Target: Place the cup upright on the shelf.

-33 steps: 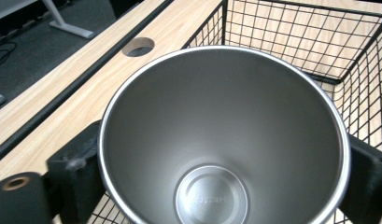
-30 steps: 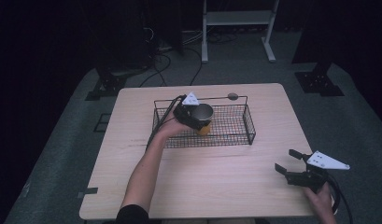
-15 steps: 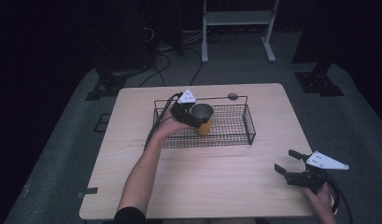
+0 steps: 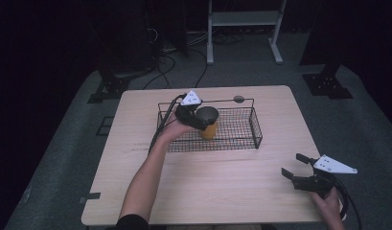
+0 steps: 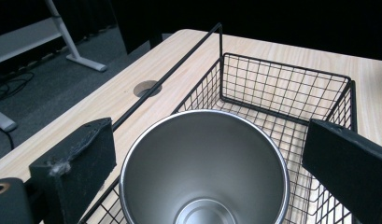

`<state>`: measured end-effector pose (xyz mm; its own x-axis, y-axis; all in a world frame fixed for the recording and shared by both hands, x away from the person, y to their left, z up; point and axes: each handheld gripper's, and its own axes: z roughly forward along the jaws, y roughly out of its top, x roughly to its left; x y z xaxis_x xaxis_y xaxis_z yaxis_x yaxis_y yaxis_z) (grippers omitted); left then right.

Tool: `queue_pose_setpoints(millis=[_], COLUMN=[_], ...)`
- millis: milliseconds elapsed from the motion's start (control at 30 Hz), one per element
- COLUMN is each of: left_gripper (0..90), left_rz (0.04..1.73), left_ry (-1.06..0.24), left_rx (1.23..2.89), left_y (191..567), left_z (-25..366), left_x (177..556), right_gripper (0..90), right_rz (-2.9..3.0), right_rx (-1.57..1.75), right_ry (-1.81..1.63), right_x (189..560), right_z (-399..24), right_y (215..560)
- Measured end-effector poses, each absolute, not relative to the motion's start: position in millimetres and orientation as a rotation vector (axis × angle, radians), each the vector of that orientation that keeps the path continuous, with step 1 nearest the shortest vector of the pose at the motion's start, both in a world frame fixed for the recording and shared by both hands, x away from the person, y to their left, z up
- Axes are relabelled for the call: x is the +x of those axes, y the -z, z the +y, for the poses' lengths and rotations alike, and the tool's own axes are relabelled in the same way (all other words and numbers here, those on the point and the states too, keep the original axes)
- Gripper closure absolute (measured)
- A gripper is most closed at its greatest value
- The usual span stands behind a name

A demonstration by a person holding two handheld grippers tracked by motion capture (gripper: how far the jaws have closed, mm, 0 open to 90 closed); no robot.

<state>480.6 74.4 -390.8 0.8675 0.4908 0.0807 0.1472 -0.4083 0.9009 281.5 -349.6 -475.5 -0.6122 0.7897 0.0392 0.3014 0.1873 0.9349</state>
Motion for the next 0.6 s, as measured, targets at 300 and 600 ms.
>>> queue_pose_setpoints(millis=[300,600], left_gripper=[2.2,2.2], left_rz=[0.454,0.468], left_ry=[-0.408,-0.398], left_rx=[1.954,1.907], left_y=[383.4,378.6], left_z=[74.8,79.4], left_x=[475.5,469.2], right_gripper=[13.0,13.0], right_rz=[2.009,2.009], right_rx=[1.025,1.029], right_ry=[-1.423,-1.424], right_x=[281.7,281.8], right_z=[-350.0,-349.9], right_y=[475.4,475.5])
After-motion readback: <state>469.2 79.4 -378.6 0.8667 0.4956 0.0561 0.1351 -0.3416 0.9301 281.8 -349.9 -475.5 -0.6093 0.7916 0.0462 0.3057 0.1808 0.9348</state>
